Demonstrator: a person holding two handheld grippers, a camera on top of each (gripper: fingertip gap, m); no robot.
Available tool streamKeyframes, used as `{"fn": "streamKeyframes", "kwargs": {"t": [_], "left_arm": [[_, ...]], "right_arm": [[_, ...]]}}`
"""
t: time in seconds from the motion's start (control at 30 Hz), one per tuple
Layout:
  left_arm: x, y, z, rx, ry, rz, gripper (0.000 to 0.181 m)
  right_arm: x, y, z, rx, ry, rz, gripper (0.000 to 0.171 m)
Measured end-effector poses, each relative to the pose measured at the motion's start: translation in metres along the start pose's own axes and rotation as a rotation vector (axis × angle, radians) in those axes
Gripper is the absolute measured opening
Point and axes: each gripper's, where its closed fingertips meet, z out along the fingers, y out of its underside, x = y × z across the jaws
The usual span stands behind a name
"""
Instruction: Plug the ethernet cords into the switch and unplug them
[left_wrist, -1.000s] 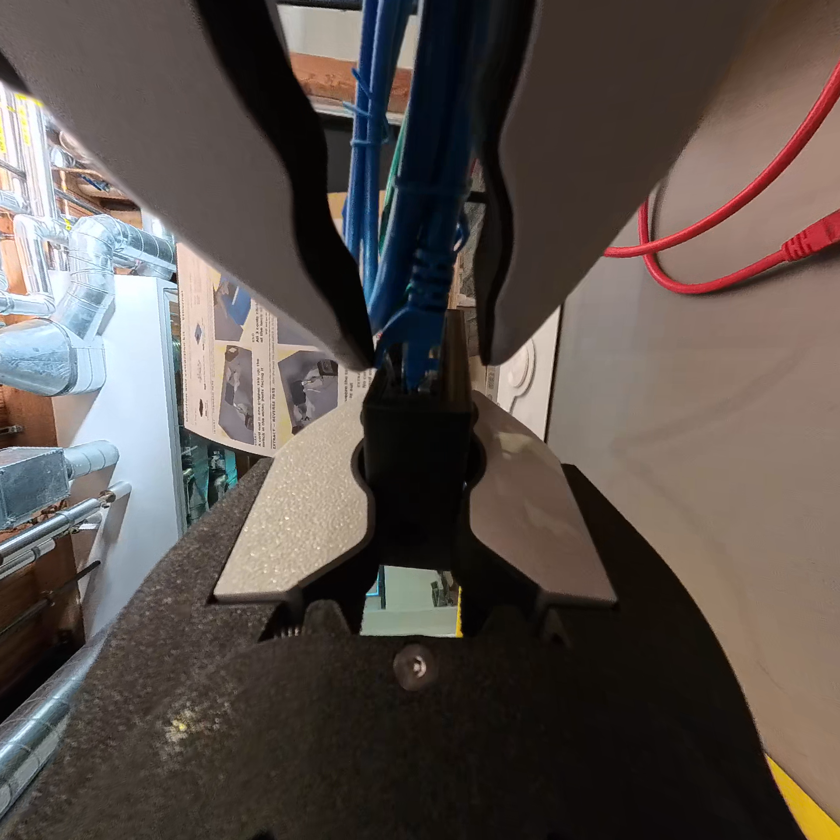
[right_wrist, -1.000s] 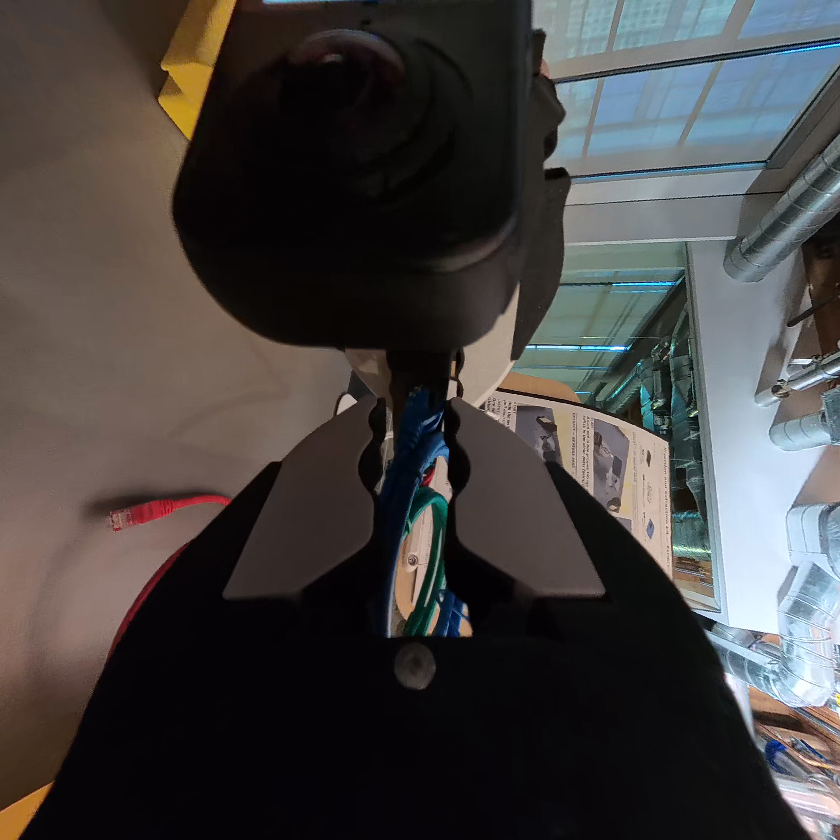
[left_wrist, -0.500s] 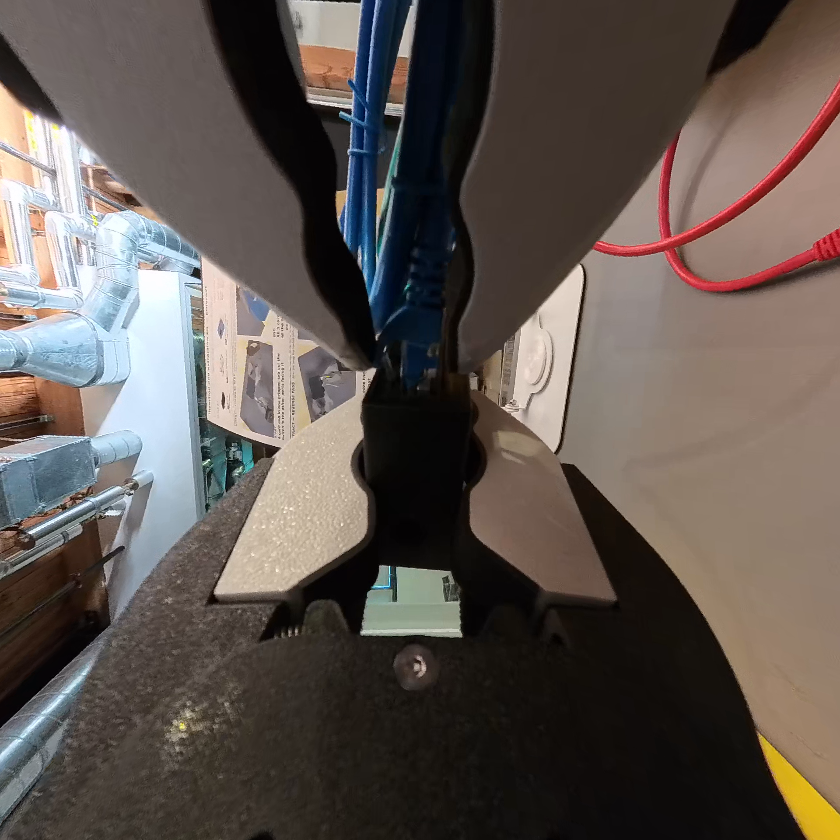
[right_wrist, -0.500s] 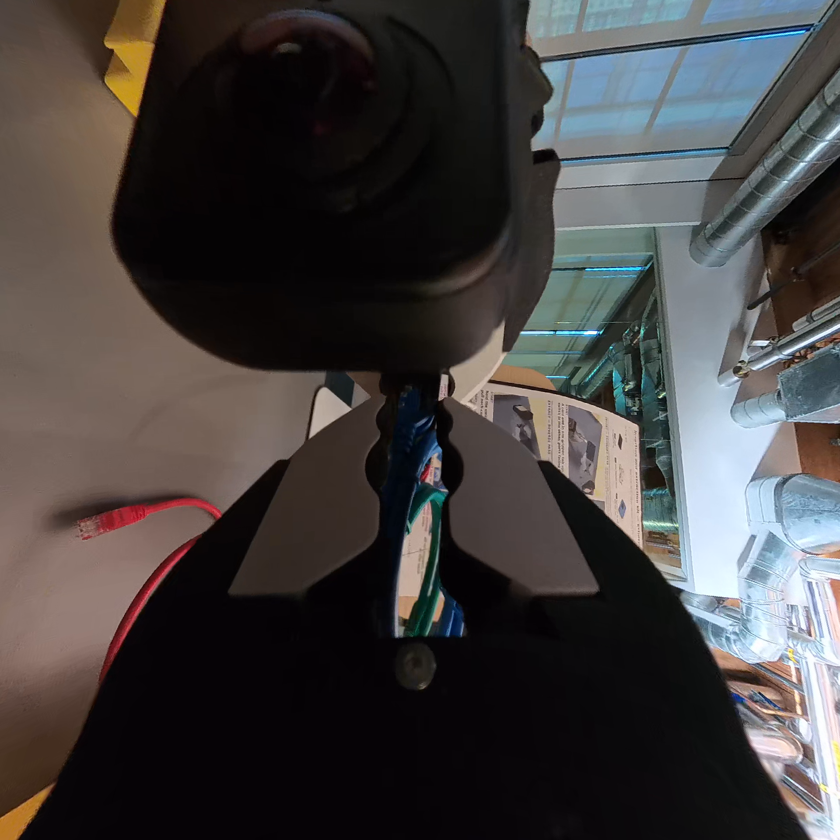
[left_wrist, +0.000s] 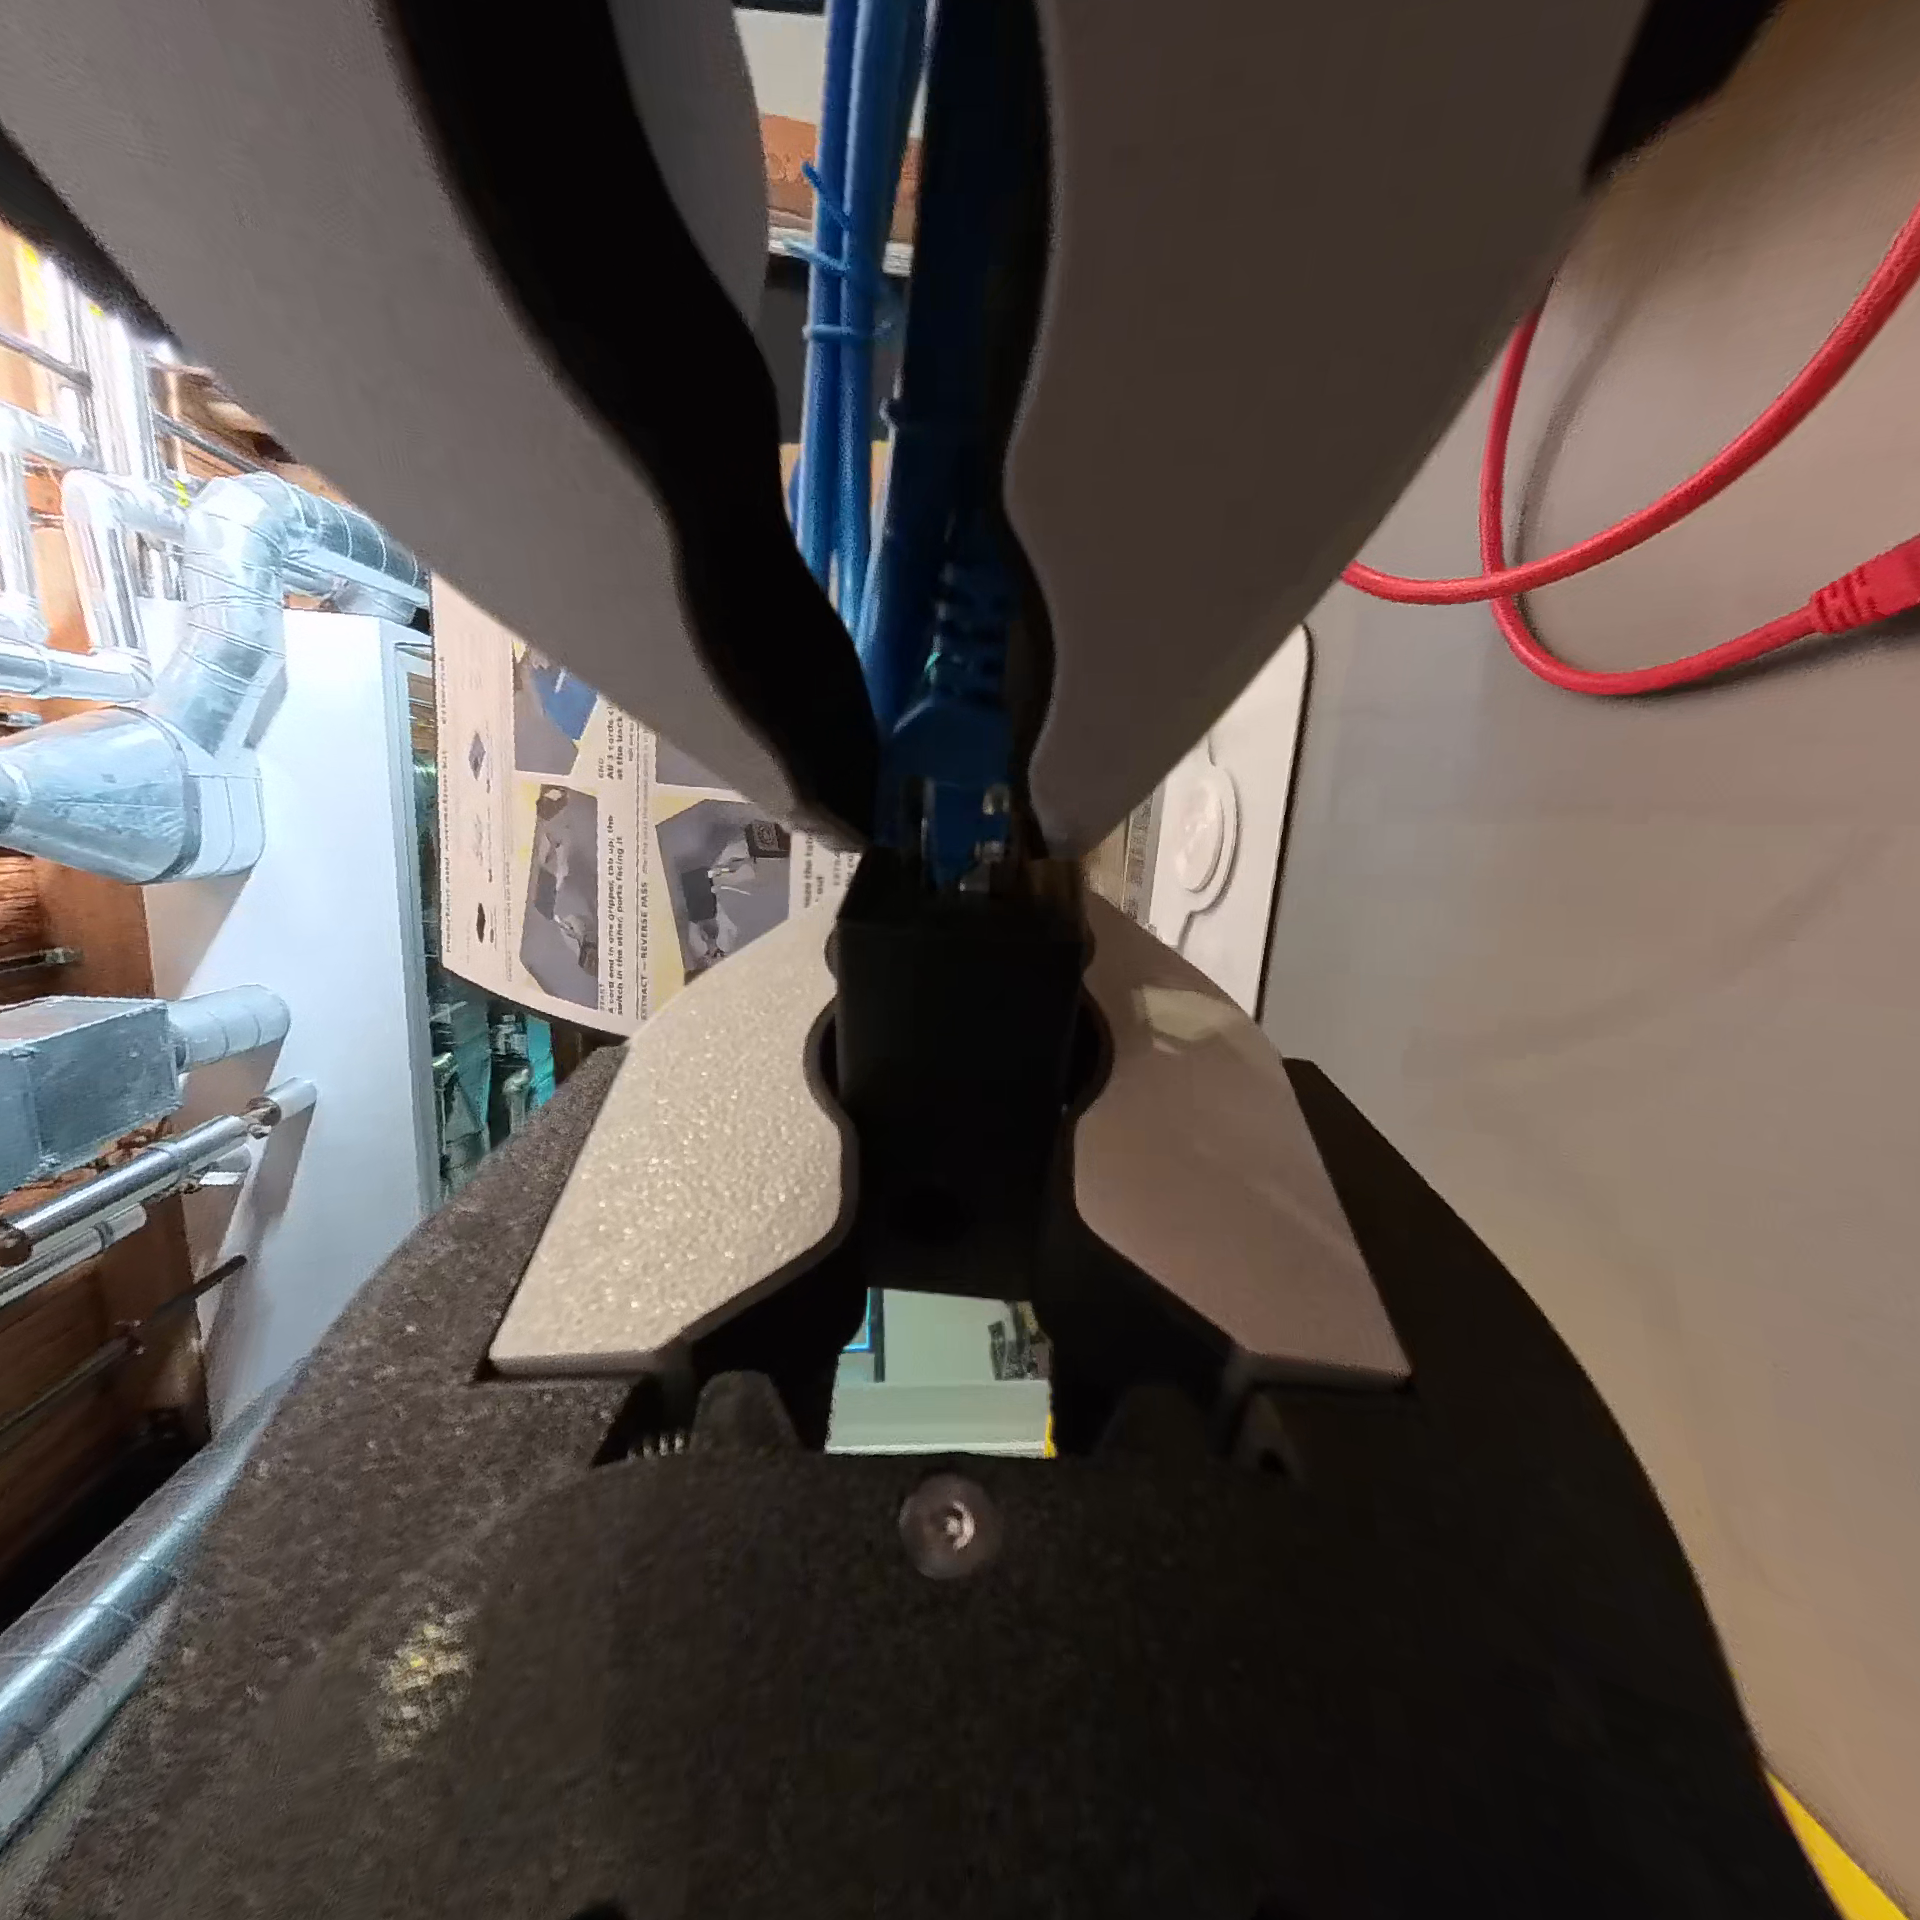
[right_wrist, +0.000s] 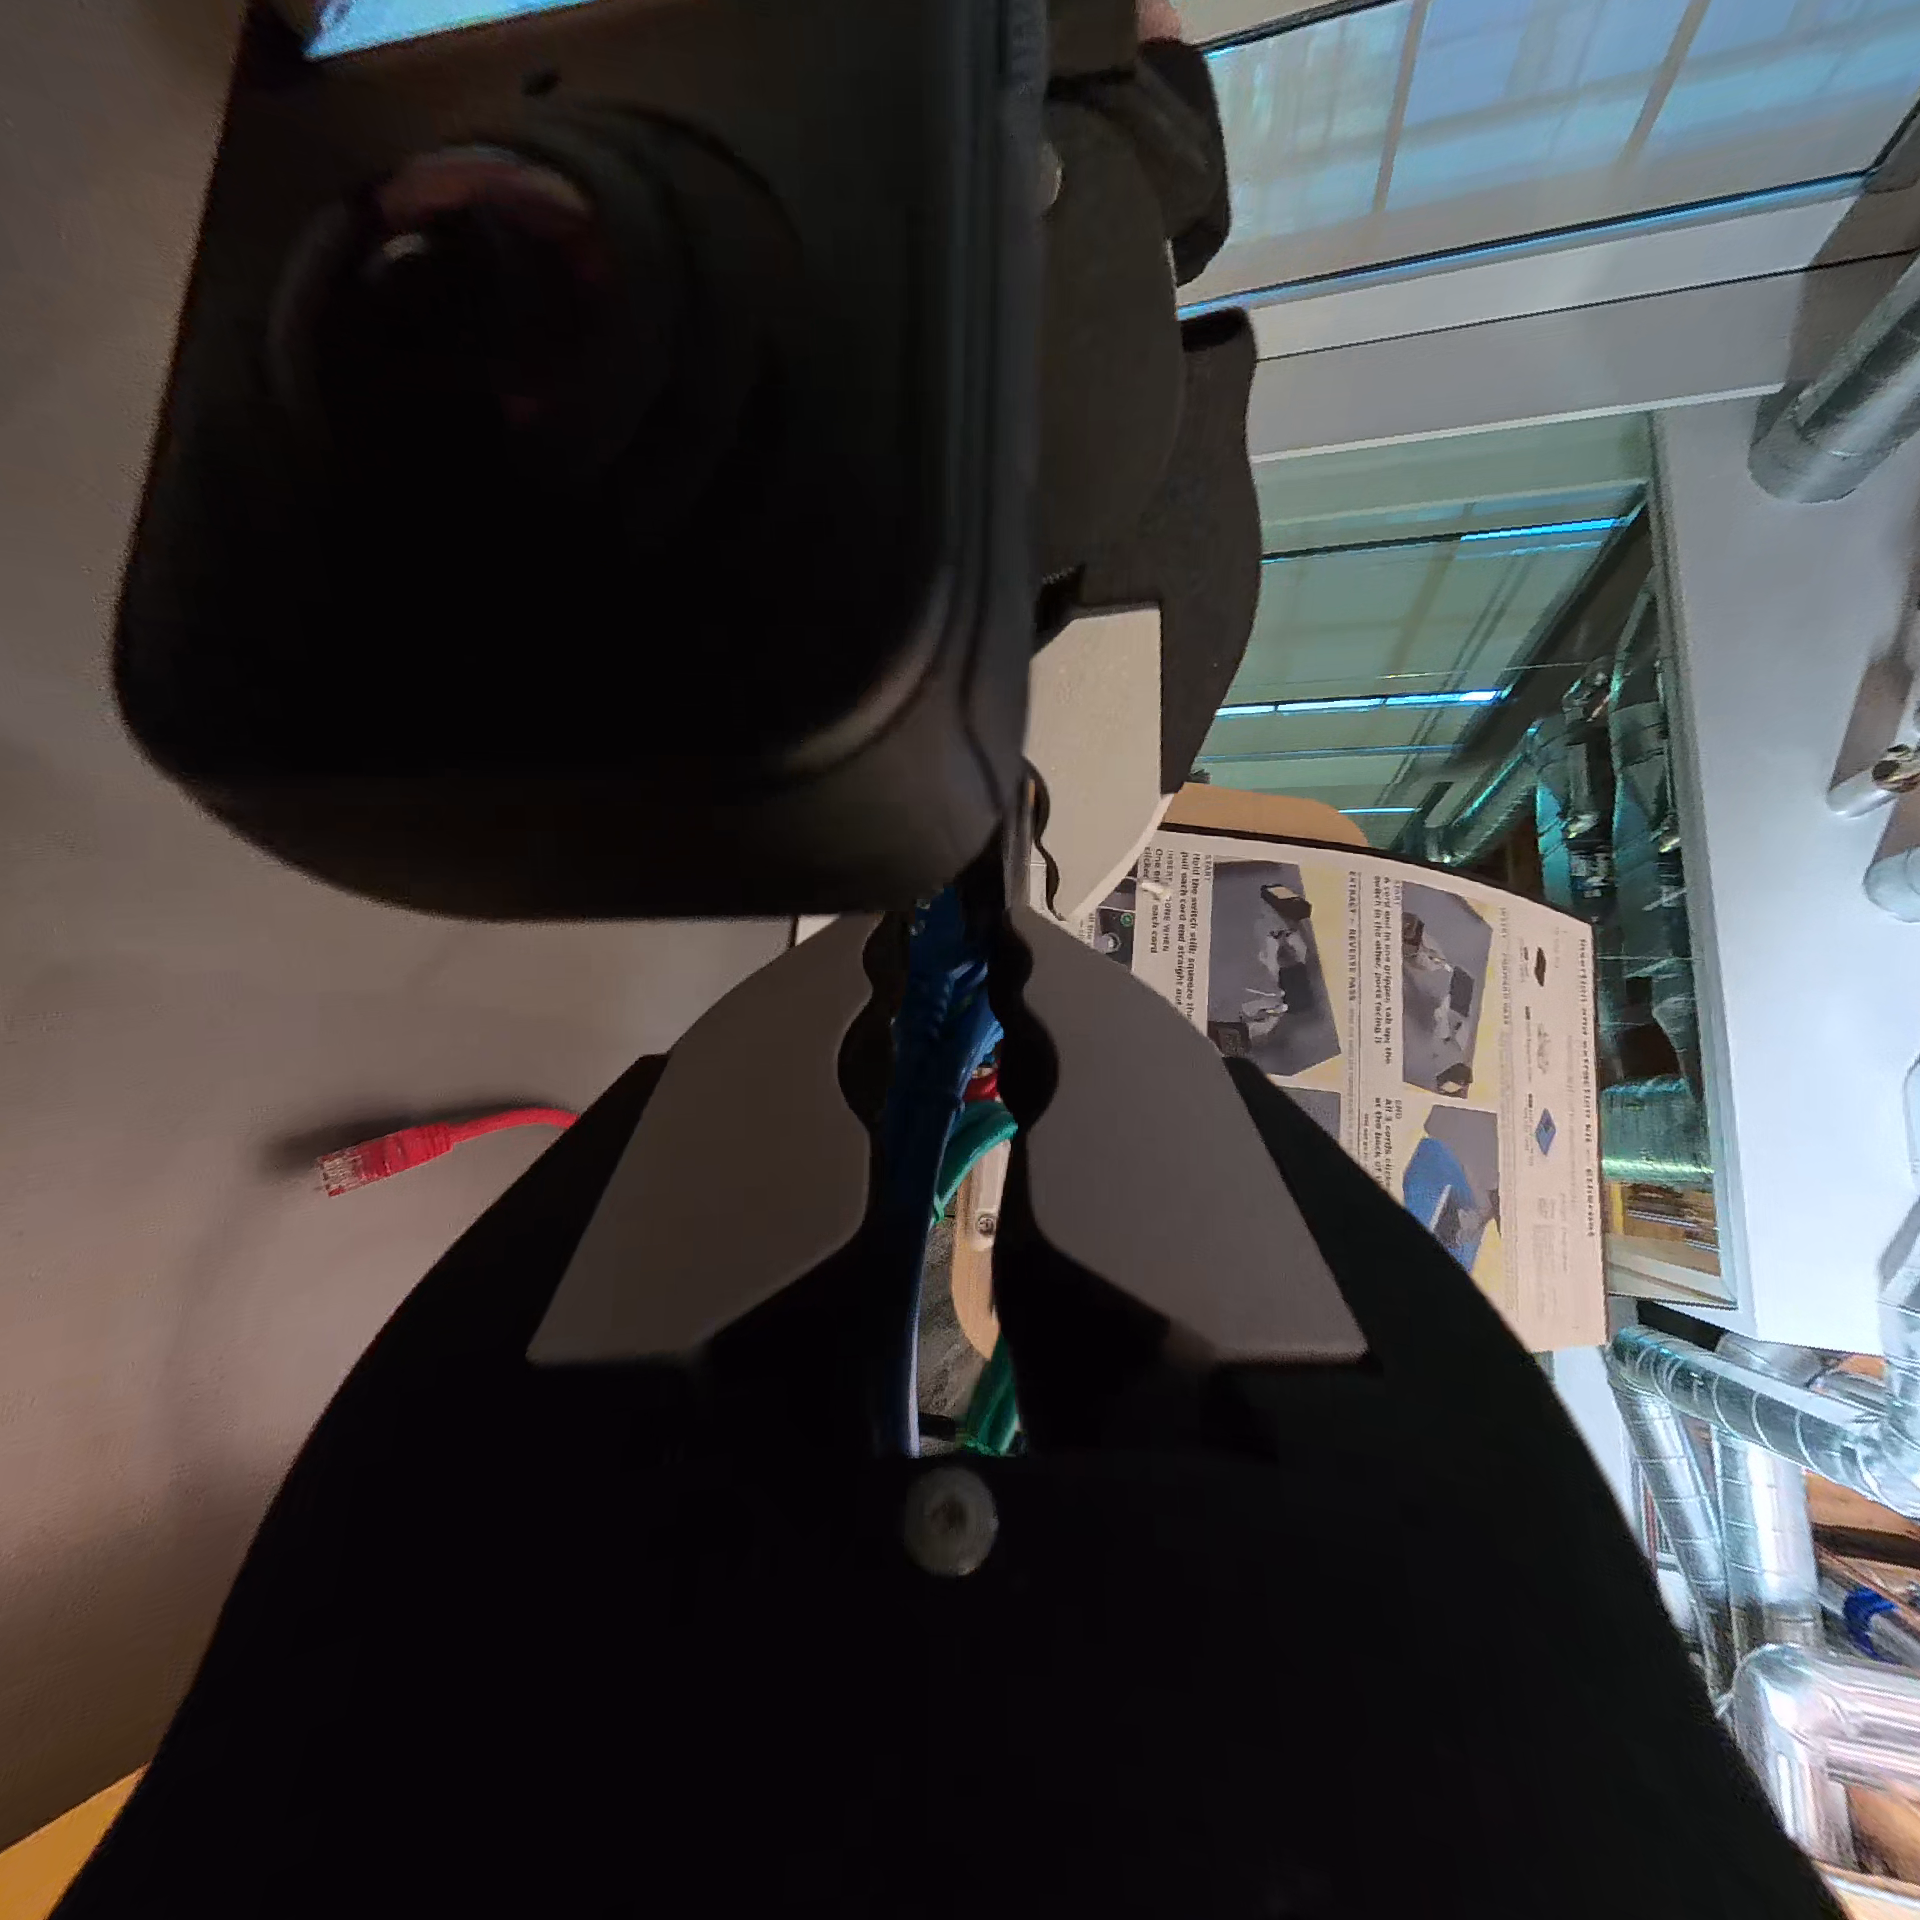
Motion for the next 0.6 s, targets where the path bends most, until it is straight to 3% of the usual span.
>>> {"fn": "streamKeyframes", "kwargs": {"t": [0.6], "left_arm": [[0.029,0.001,0.010,0.025,0.118,0.000,0.037]], "right_arm": [[-0.024,0.012,0.007,-0.093,-0.126,-0.035,0.015]]}}
